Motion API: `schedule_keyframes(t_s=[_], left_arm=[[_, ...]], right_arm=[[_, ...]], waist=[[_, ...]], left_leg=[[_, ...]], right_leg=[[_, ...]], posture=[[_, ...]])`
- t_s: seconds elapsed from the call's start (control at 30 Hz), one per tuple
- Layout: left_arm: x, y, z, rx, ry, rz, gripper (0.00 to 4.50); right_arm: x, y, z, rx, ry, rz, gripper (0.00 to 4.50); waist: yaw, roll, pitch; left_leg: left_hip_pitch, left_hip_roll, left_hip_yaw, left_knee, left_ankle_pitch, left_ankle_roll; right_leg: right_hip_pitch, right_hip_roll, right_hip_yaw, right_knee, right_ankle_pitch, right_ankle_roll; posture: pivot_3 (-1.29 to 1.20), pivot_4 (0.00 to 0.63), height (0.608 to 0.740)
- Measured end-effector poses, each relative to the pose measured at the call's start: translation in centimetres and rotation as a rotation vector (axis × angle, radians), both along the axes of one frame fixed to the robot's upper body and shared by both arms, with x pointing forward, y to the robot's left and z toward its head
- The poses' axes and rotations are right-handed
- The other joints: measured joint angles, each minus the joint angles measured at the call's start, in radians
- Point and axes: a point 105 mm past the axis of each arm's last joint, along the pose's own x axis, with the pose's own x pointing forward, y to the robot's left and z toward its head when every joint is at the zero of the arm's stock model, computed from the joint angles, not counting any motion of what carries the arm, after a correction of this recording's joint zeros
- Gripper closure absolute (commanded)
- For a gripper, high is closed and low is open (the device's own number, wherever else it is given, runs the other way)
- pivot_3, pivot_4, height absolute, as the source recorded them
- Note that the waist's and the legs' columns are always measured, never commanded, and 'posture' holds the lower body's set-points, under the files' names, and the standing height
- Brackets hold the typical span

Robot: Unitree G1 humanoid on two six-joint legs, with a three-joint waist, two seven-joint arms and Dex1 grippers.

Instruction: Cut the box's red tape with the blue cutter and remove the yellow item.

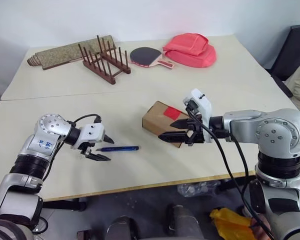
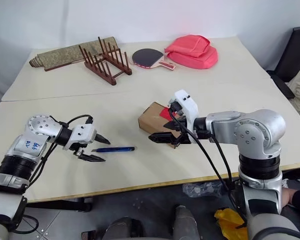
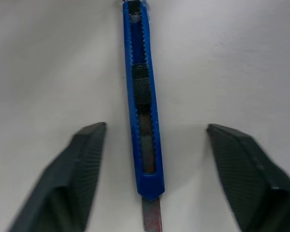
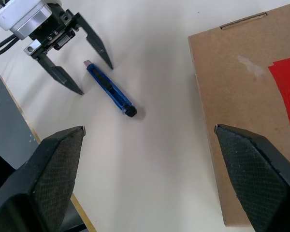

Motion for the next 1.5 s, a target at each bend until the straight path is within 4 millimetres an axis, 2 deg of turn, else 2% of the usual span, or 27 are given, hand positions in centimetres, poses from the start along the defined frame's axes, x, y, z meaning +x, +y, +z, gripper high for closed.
schedule_keyframes(t_s=[0.07,0.17,0.27,0.37,0.4,0.53,1.2,1.5], left_arm=[[-0.1,0.0,-0.1,0.005,0.012,0.001,1.34],[-0.1,0.2,-0.1,0.012,0.031,0.022,1.91],[0.0,0.4,-0.1,0.02,0.032,0.044,2.74],[0.0,0.4,-0.2,0.02,0.041,0.056,2.74],[0.0,0.3,-0.2,0.019,0.039,0.058,3.17],[0.0,0.2,-0.3,0.018,0.029,0.061,4.07],[-0.6,0.2,-0.5,-0.014,-0.015,0.136,4.12],[-0.2,-0.8,1.0,-0.15,-0.092,0.199,4.12]], right_arm=[[0.0,-0.1,0.0,-0.005,0.0,-0.004,0.0],[0.0,-0.2,0.2,-0.012,-0.006,-0.004,0.0],[0.0,-0.1,0.7,-0.028,-0.027,0.011,0.0],[-0.2,0.4,0.6,-0.065,-0.036,0.046,0.0],[-0.4,0.6,0.4,-0.085,-0.036,0.066,0.0],[-0.5,1.5,0.6,-0.114,-0.07,0.124,0.0],[-0.4,1.6,1.0,-0.139,-0.1,0.163,0.0],[-0.3,1.5,2.1,-0.076,-0.099,0.143,0.0]], waist=[[0.0,0.0,0.0],[-0.001,0.0,0.0],[-0.005,0.001,-0.001],[-0.006,0.002,-0.001],[-0.006,0.002,-0.001],[-0.005,0.003,-0.002],[-0.003,0.004,-0.004],[0.008,0.0,-0.001]], left_leg=[[0.0,0.0,-0.001,0.0,0.0,0.0],[0.0,0.0,-0.001,0.0,0.0,0.0],[0.001,0.0,-0.002,0.0,0.0,0.0],[0.001,0.0,-0.002,0.0,0.0,0.0],[0.001,0.0,-0.002,0.0,0.0,0.0],[0.002,0.0,-0.003,0.0,0.0,0.0],[0.002,0.0,-0.004,0.0,0.0,0.0],[-0.002,0.0,-0.004,0.001,0.0,0.0]], right_leg=[[0.0,0.0,0.0,0.001,0.0,-0.001],[0.0,0.0,0.0,0.002,0.0,-0.001],[-0.001,0.0,0.001,0.002,0.0,-0.001],[-0.001,0.0,0.0,0.002,0.0,-0.001],[-0.001,0.0,0.001,0.002,0.0,-0.001],[-0.001,0.0,0.001,0.002,0.0,-0.001],[-0.001,0.0,0.002,0.002,-0.001,-0.001],[-0.002,0.0,0.0,0.001,0.0,-0.001]], posture=[[0.0,0.15,0.74],[0.0,0.15,0.74],[0.0,0.15,0.74],[0.0,0.15,0.74],[0.0,0.15,0.74],[0.0,0.15,0.74],[0.0,0.15,0.74],[0.0,0.15,0.74]])
